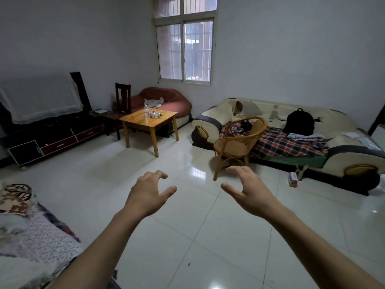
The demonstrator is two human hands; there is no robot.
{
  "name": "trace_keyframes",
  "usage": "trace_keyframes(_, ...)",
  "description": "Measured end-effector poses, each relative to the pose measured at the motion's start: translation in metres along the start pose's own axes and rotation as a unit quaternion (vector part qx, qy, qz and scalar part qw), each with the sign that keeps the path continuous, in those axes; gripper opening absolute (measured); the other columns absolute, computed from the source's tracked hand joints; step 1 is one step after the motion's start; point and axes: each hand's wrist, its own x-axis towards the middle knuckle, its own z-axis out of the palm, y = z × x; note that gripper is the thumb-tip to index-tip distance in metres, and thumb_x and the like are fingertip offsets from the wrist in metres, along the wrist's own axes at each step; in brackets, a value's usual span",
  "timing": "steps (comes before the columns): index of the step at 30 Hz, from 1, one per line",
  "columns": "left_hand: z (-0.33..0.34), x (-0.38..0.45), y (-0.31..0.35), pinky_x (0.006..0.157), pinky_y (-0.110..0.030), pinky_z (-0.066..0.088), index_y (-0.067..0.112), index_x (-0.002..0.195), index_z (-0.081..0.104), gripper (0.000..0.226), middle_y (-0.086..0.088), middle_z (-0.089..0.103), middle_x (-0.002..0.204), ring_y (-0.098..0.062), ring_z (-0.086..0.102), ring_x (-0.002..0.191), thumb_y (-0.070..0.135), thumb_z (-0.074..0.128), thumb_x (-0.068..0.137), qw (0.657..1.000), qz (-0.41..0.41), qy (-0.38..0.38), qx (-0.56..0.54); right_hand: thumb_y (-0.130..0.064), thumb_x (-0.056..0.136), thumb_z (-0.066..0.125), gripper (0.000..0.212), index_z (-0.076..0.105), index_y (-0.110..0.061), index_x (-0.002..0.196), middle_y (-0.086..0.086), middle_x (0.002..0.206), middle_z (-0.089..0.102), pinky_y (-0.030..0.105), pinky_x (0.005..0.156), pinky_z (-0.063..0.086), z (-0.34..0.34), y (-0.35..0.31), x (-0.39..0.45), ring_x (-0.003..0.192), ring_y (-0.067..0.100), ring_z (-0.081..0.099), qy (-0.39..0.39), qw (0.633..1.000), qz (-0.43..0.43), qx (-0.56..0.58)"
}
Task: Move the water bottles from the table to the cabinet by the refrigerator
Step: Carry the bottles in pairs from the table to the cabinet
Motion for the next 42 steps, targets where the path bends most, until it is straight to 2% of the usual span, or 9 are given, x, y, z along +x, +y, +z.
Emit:
trace_keyframes(5, 0.011, 0.034, 0.009, 0.090, -0.033, 0.046, 0.034, 0.124, 0.055, 0.050, 0.006, 0.057, 0.130, -0.016, 0.052, 0.117, 0.064, 0.060, 0.084, 1.000, -0.015, -0.001, 0.002, -0.054, 0.091, 0.057, 0.059, 0.042, -0.029, 0.143, -0.004, 0.147, 0.043, 0.022, 0.093, 0.039, -0.008, 0.027, 0.042, 0.114, 0.004, 0.043, -0.009, 1.000, -0.010, 0.015)
trace_keyframes(12, 0.024, 0.090, -0.007, 0.088, -0.031, 0.044, 0.035, 0.123, 0.054, 0.049, 0.008, 0.055, 0.128, -0.015, 0.051, 0.115, 0.064, 0.060, 0.084, 0.999, -0.034, -0.008, 0.004, -0.056, 0.091, 0.057, 0.058, 0.044, -0.031, 0.142, -0.006, 0.146, 0.044, 0.029, 0.103, 0.043, 0.008, 0.043, 0.107, 0.129, 0.011, 0.044, -0.020, 1.000, -0.018, 0.011)
trace_keyframes(17, 0.037, 0.149, -0.027, 0.089, -0.032, 0.045, 0.035, 0.125, 0.053, 0.051, 0.008, 0.055, 0.129, -0.015, 0.050, 0.116, 0.065, 0.059, 0.084, 1.000, -0.020, -0.001, -0.012, -0.053, 0.091, 0.059, 0.057, 0.045, -0.029, 0.141, -0.004, 0.143, 0.046, 0.020, 0.092, 0.039, 0.026, 0.042, 0.161, 0.121, 0.011, 0.048, -0.020, 1.000, -0.019, -0.001)
trace_keyframes(22, 0.037, 0.221, -0.052, 0.091, -0.032, 0.045, 0.034, 0.127, 0.054, 0.052, 0.005, 0.054, 0.134, -0.017, 0.050, 0.121, 0.063, 0.060, 0.084, 0.999, -0.002, 0.008, -0.032, -0.052, 0.090, 0.060, 0.058, 0.047, -0.026, 0.140, -0.001, 0.139, 0.048, 0.024, 0.093, 0.047, 0.032, 0.034, 0.227, 0.120, 0.014, 0.050, -0.010, 1.000, -0.008, -0.022)
trace_keyframes(27, 0.037, 0.291, -0.081, 0.093, -0.035, 0.047, 0.033, 0.126, 0.054, 0.051, 0.004, 0.055, 0.134, -0.018, 0.050, 0.123, 0.061, 0.062, 0.085, 0.999, 0.011, 0.014, -0.039, -0.055, 0.088, 0.059, 0.057, 0.048, -0.028, 0.138, -0.003, 0.137, 0.050, 0.029, 0.098, 0.048, 0.050, 0.032, 0.287, 0.120, 0.013, 0.050, 0.014, 1.000, -0.008, -0.022)
trace_keyframes(31, 0.050, 0.340, -0.090, 0.093, -0.035, 0.048, 0.032, 0.127, 0.054, 0.051, 0.004, 0.055, 0.133, -0.017, 0.051, 0.121, 0.061, 0.062, 0.086, 0.999, 0.016, -0.004, -0.042, -0.056, 0.088, 0.059, 0.060, 0.046, -0.029, 0.140, -0.004, 0.139, 0.047, 0.017, 0.081, 0.049, 0.069, 0.043, 0.329, 0.117, 0.011, 0.051, -0.007, 1.000, 0.008, -0.026)
trace_keyframes(32, 0.054, 0.354, -0.092, 0.092, -0.033, 0.047, 0.032, 0.127, 0.054, 0.051, 0.004, 0.055, 0.133, -0.017, 0.051, 0.121, 0.061, 0.061, 0.086, 0.999, 0.018, -0.005, -0.041, -0.055, 0.088, 0.059, 0.060, 0.045, -0.028, 0.140, -0.004, 0.139, 0.047, 0.017, 0.081, 0.049, 0.072, 0.047, 0.342, 0.117, 0.011, 0.052, -0.008, 1.000, 0.010, -0.027)
trace_keyframes(36, 0.070, 0.415, -0.092, 0.092, -0.033, 0.046, 0.032, 0.127, 0.053, 0.050, 0.004, 0.054, 0.135, -0.017, 0.050, 0.122, 0.060, 0.062, 0.087, 0.999, 0.015, -0.013, -0.030, -0.054, 0.088, 0.059, 0.059, 0.046, -0.027, 0.140, -0.002, 0.143, 0.046, 0.030, 0.102, 0.048, 0.077, 0.069, 0.404, 0.125, 0.013, 0.048, 0.005, 1.000, 0.010, -0.020)
trace_keyframes(42, 0.090, 0.501, -0.091, 0.096, -0.037, 0.047, 0.032, 0.126, 0.055, 0.049, 0.006, 0.055, 0.131, -0.016, 0.051, 0.118, 0.060, 0.061, 0.086, 1.000, -0.010, -0.027, 0.008, -0.053, 0.091, 0.057, 0.058, 0.046, -0.026, 0.140, -0.002, 0.143, 0.048, 0.037, 0.107, 0.044, 0.095, 0.108, 0.505, 0.127, 0.012, 0.047, 0.007, 1.000, -0.008, 0.007)
